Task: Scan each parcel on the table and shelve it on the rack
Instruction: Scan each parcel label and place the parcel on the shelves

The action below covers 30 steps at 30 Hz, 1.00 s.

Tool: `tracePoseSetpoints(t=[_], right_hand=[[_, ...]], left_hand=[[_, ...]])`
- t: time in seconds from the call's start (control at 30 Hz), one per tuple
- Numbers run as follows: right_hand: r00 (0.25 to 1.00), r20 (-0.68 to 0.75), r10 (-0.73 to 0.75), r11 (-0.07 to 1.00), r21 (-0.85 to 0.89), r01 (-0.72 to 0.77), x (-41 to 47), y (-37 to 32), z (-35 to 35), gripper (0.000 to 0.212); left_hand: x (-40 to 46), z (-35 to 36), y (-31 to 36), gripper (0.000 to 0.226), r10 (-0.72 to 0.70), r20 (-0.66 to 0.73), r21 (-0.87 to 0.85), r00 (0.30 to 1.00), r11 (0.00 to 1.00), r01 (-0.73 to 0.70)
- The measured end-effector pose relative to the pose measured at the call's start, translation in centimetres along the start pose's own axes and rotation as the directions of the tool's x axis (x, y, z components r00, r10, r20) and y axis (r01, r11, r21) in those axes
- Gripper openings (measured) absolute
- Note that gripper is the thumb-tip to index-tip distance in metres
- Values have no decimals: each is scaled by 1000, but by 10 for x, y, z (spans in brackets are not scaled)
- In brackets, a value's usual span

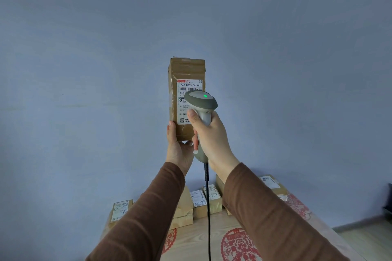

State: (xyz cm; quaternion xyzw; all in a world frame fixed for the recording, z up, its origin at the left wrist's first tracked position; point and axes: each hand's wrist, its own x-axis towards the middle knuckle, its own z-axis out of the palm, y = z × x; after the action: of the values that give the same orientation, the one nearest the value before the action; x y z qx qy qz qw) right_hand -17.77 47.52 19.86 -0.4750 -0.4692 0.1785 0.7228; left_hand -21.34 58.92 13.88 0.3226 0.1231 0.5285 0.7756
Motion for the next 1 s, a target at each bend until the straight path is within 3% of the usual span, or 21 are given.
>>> tracePoseSetpoints(t=[0.2, 0.37, 0.43, 0.57, 0.7, 0.77, 0.87, 0.97, 1.0], right_hand=[[998, -14, -68, 998, -1, 68, 8, 16, -10, 26], [994, -106, 10, 999, 35, -6, 23, 46, -13, 15], [997, -51, 64, 994, 92, -59, 28, 58, -3, 9], [982, 143, 125, 972, 181, -150, 24, 70, 34, 28], [956, 269, 113, 925, 323, -200, 13, 64, 84, 27], [939, 330, 95, 909, 355, -217, 5, 56, 112, 27], [913, 403, 58, 899, 377, -224, -8, 38, 158, 25], [882, 471, 1, 872, 431, -231, -25, 10, 206, 23], [870, 492, -27, 862, 452, -229, -32, -1, 223, 21]], left_hand=[[-4, -1, 9, 74, 39, 32, -84, 999, 996, -36], [-8, -12, 30, 76, 64, 66, -146, 996, 988, -54], [-14, -17, 43, 76, 92, 65, -134, 994, 987, -83], [-34, -32, 75, 75, 147, 59, -134, 987, 981, -139], [-65, -53, 117, 74, 241, 34, -74, 970, 968, -238], [-83, -65, 144, 82, 287, -16, 38, 958, 957, -286], [-118, -77, 191, 110, 366, -156, 408, 917, 870, -278], [-150, -91, 240, 72, 519, -174, 621, 837, 718, -315], [-160, -96, 257, 69, 560, -174, 664, 810, 674, -324]])
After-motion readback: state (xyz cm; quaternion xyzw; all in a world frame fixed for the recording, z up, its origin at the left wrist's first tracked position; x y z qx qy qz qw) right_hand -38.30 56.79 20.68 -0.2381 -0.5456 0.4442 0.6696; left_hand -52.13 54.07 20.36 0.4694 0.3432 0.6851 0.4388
